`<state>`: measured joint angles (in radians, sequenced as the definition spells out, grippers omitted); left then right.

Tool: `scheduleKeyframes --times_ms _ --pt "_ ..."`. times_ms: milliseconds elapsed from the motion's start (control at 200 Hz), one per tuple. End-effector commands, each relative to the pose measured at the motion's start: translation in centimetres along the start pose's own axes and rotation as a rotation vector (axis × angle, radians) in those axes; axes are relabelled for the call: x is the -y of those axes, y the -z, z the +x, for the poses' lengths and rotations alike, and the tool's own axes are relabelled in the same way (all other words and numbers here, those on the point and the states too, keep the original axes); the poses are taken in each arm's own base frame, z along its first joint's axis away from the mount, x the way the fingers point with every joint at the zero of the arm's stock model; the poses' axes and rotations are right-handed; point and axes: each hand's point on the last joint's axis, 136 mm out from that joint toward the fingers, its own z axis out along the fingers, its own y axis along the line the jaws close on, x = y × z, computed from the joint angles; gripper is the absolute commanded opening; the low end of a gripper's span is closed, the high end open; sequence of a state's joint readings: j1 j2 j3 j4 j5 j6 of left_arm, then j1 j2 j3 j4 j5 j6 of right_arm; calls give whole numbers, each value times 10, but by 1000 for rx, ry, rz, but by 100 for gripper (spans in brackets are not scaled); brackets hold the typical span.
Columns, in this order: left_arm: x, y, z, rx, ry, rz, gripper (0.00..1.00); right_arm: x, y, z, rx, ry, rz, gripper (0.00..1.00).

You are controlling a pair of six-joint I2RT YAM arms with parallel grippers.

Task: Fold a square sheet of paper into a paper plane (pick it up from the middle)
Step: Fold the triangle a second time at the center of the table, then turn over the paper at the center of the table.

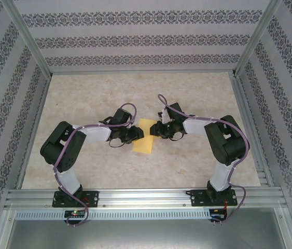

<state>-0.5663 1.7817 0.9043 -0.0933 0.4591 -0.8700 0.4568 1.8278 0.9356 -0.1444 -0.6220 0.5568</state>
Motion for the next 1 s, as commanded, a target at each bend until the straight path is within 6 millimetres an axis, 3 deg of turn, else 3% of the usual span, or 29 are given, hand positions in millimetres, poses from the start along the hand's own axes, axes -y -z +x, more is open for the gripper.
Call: scheduleKeyframes --times_ms 0,230,415,779,994 --pt "10 -4 -1 0 -27 16 38 -13 1 5 -8 40 -38 25" --pt "10 -3 -1 0 -28 19 38 -7 1 5 -6 39 -13 10" --pt "13 -3 0 -4 -32 38 40 0 7 0 33 27 5 3" --pt "28 -8 0 -22 -65 118 43 3 10 -3 49 11 2 3" --pt "32 -12 -1 -33 -104 134 38 4 9 -3 48 7 3 3"
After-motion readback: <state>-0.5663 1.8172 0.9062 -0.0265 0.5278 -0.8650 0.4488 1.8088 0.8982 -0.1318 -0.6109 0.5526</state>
